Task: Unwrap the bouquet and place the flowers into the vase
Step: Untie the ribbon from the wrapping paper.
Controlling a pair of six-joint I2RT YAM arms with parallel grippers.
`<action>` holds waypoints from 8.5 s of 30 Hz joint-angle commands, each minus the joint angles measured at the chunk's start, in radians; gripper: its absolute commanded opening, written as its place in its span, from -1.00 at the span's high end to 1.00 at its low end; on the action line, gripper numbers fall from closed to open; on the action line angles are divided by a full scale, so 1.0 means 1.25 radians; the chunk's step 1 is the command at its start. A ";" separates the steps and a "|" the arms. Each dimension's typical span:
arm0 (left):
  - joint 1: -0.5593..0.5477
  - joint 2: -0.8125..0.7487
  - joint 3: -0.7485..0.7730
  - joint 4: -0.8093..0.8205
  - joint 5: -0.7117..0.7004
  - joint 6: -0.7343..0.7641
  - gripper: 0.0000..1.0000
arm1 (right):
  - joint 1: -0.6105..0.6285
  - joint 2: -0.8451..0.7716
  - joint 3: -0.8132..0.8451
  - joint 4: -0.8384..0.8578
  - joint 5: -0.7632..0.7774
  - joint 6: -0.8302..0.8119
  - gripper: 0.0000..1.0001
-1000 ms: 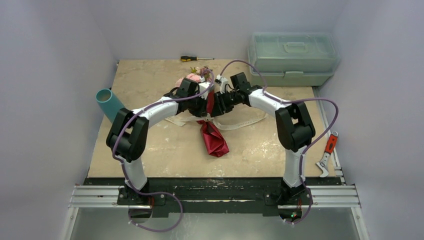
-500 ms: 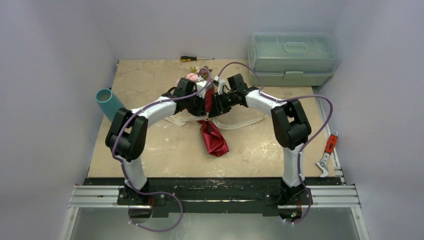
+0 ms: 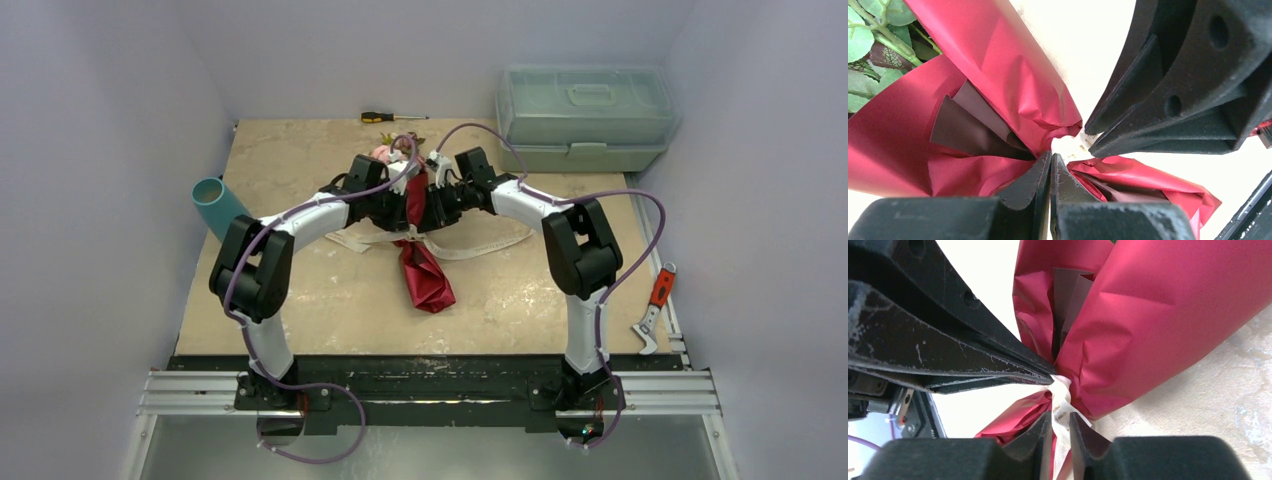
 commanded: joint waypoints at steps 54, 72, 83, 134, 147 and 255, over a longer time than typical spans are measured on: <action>0.097 -0.078 -0.068 0.028 0.057 0.000 1.00 | 0.034 -0.050 0.001 0.018 0.015 0.058 0.01; 0.097 -0.071 -0.066 0.028 0.059 -0.004 1.00 | 0.077 0.003 0.057 -0.015 0.113 -0.019 1.00; 0.101 -0.062 -0.067 0.032 0.073 -0.005 1.00 | 0.061 -0.072 0.004 0.038 0.102 -0.003 0.48; 0.141 -0.063 -0.096 0.027 0.116 0.034 1.00 | -0.014 -0.086 0.017 -0.109 0.044 -0.135 0.06; 0.137 -0.061 -0.094 0.046 0.115 0.004 1.00 | 0.079 0.051 0.137 -0.043 0.035 -0.063 -0.01; 0.150 -0.123 -0.126 0.062 0.114 0.039 1.00 | -0.351 -0.216 0.103 -0.242 0.098 -0.201 0.72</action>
